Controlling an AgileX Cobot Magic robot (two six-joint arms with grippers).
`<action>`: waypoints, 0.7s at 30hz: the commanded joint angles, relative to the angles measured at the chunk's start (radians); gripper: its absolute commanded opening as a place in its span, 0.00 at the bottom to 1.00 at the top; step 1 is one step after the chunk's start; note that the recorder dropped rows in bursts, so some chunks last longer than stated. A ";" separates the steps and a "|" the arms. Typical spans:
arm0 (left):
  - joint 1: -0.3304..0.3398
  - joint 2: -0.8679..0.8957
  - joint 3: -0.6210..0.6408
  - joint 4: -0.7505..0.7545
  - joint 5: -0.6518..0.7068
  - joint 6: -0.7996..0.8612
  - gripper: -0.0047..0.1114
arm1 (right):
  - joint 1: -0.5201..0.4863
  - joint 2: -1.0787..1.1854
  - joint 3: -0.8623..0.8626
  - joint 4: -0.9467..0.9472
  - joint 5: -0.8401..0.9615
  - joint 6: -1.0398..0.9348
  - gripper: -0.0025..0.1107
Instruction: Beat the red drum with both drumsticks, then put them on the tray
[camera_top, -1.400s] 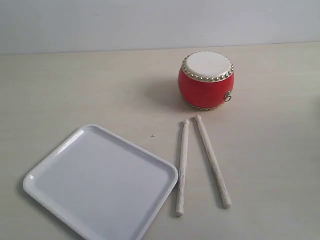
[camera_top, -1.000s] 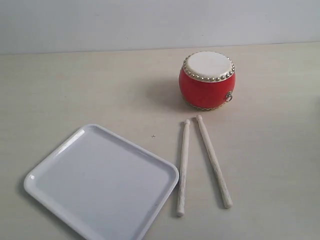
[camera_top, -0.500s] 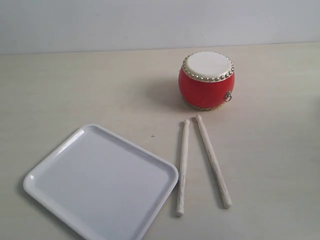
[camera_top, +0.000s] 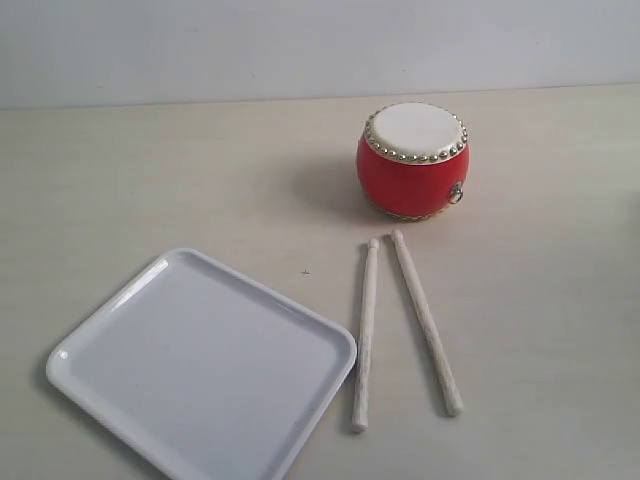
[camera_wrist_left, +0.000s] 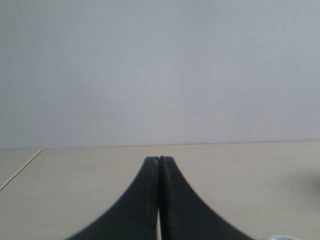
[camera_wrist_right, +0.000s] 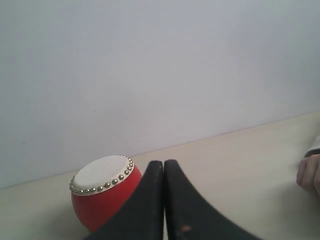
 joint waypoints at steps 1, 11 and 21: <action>-0.005 -0.004 0.003 -0.001 -0.001 0.004 0.04 | -0.004 -0.006 0.004 0.161 -0.008 0.119 0.02; -0.005 -0.004 0.003 -0.001 -0.001 0.004 0.04 | -0.004 -0.006 0.004 0.244 0.017 0.203 0.02; -0.005 -0.004 0.003 -0.001 -0.001 0.004 0.04 | -0.004 -0.006 0.004 0.237 0.025 0.208 0.02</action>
